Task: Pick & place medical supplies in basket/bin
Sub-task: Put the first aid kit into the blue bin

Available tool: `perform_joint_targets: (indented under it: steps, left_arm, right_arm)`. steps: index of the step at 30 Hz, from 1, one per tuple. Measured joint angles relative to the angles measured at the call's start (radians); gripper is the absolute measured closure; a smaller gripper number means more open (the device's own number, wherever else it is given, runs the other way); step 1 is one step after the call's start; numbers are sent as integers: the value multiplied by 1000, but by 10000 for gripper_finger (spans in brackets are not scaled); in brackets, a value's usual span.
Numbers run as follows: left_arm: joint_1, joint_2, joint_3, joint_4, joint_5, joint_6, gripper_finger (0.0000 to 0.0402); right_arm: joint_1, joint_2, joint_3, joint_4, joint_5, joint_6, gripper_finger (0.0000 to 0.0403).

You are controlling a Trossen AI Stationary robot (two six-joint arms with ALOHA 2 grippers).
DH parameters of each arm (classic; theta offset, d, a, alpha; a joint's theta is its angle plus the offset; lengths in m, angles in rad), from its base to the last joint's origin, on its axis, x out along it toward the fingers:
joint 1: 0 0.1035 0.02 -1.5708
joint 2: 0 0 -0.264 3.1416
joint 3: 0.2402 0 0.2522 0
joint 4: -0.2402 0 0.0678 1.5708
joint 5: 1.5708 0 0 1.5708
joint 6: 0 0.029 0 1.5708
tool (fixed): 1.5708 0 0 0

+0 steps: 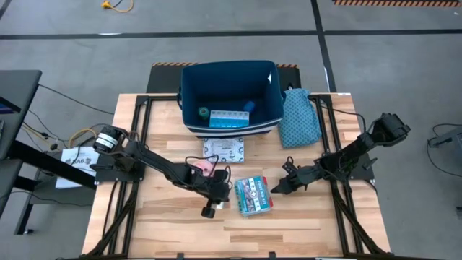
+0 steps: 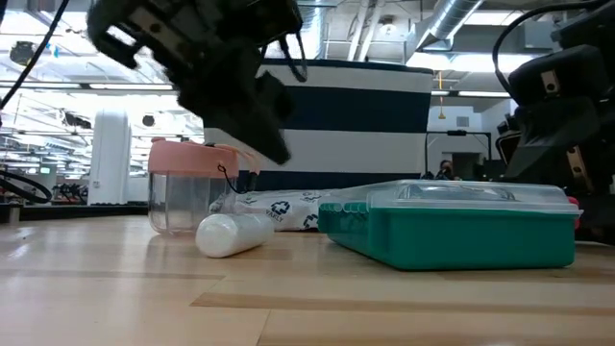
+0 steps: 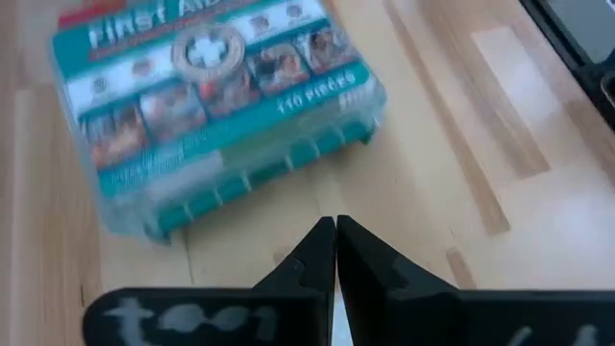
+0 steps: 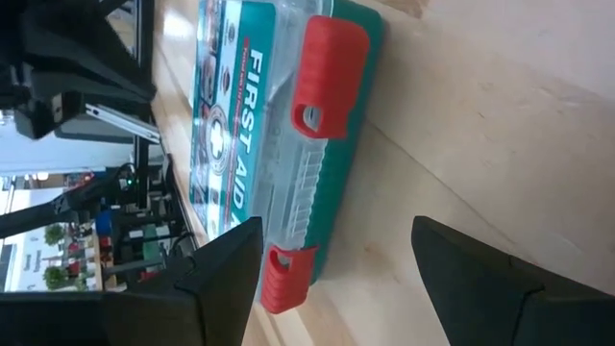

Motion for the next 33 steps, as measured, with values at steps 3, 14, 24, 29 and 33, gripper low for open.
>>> perform_joint_targets:
  steps: [3, 14, 24, 29, 33]
  left_arm:
    - [-2, 8, 1, -14, -26, 87, 401]
    - [2, 56, 61, -39, -78, 365, 401]
    - [13, 81, 60, -56, -29, 380, 401]
    - [13, 81, 60, -57, -27, 380, 401]
    - [13, 81, 60, -58, -27, 380, 401]
  right_arm:
    - [0, 0, 2, -3, -6, 0, 143]
    - [-37, 0, 3, -1, -27, 7, 143]
    - [-79, 0, 3, 0, -76, -34, 143]
    - [-92, 4, 24, -3, -104, -84, 143]
    - [-113, 5, 48, -43, -110, -121, 143]
